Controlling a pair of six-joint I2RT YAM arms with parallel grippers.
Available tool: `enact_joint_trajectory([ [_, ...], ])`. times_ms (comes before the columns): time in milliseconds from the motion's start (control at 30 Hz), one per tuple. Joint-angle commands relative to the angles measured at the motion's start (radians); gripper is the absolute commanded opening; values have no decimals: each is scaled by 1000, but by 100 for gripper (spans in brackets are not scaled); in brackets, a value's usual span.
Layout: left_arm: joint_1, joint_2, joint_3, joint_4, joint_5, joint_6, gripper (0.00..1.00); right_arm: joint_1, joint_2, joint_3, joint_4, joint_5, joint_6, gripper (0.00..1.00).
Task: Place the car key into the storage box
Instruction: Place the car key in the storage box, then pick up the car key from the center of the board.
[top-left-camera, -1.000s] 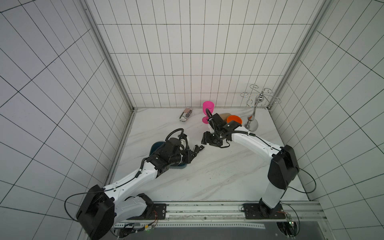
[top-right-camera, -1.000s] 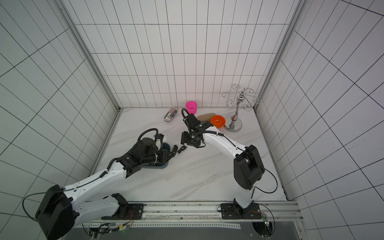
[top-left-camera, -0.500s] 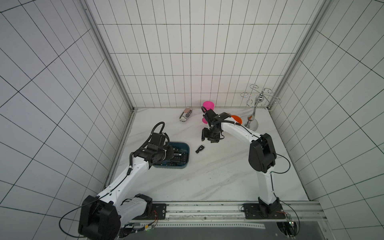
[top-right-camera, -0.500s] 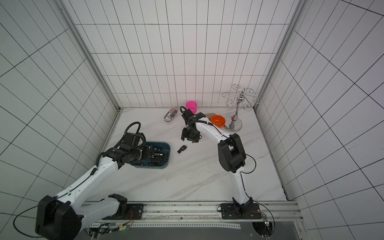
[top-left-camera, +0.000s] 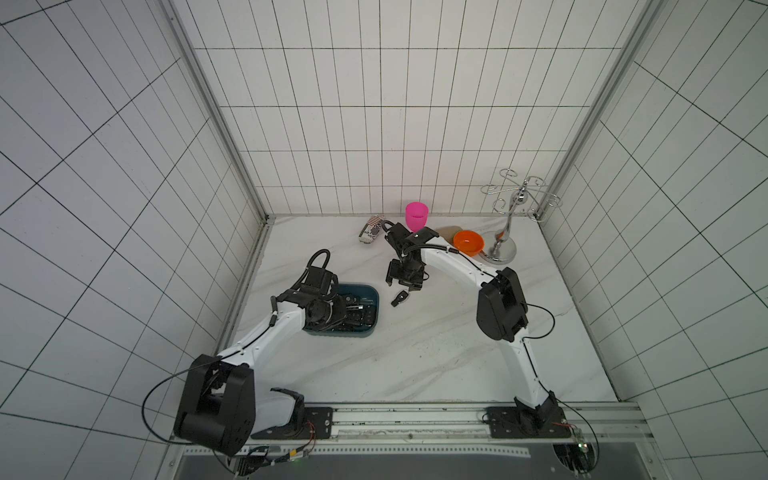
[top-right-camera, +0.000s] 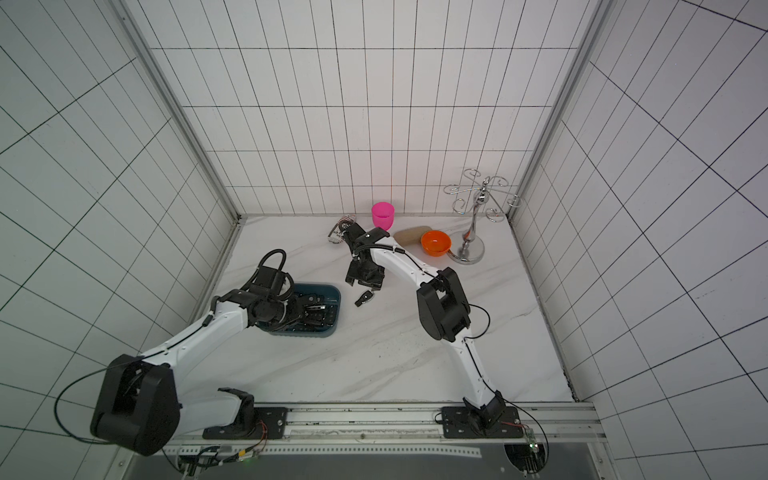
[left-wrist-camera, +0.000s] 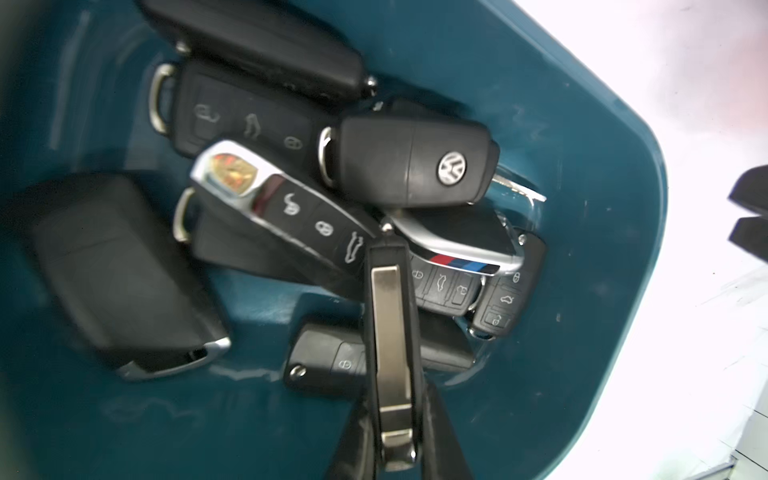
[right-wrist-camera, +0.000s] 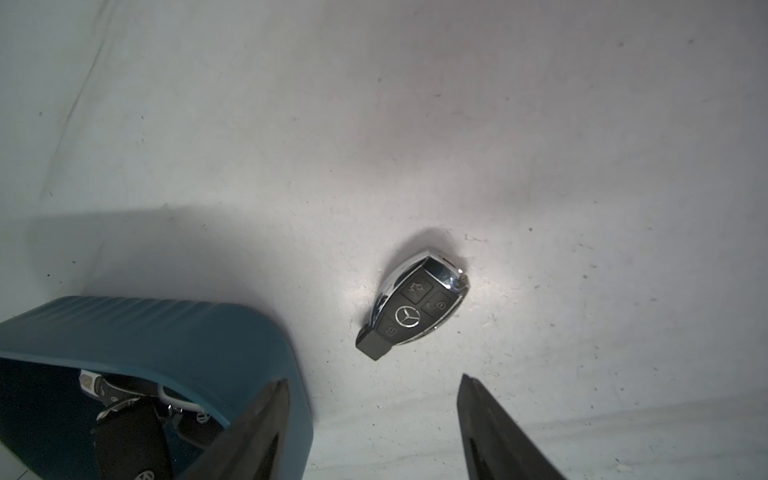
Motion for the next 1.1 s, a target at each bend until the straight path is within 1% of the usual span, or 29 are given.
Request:
enact_joint_trajectory([
  [0,7,30,-25,27,42,-15,16,12,59,77,-79,38,-68,68],
  [33,7,31,-30,33,48,-14,22,13,61,70,-97,75,-89,68],
  [133,10,25,-41,47,55,-16,34,11,30,-23,-96,134,-112,68],
  [233,9,26,-43,54,67,-15,38,4,1,-108,-87,140,-73,69],
  [333,10,23,-46,57,81,-19,45,14,-19,-157,-70,128,-18,69],
  [500,9,-35,-44,39,124,-31,60,44,-14,-144,-45,87,57,68],
  [600,9,-99,-19,-4,131,-27,63,59,-3,-113,-36,101,74,69],
  [633,9,-122,-3,-26,127,-22,68,62,-2,-107,-29,100,77,69],
  [700,9,-171,31,-74,112,-12,74,63,10,-92,-27,88,92,69],
  [767,9,-227,66,-115,97,0,85,64,27,-75,-30,71,101,69],
  [800,10,-257,87,-134,92,8,94,66,37,-67,-34,66,106,69],
  [833,10,-284,107,-150,77,12,99,67,45,-62,-33,65,110,69],
  [967,24,-372,174,-193,48,37,99,70,77,-39,-32,74,117,69],
  [1067,38,-389,221,-240,48,69,99,70,101,-14,-29,85,103,69],
])
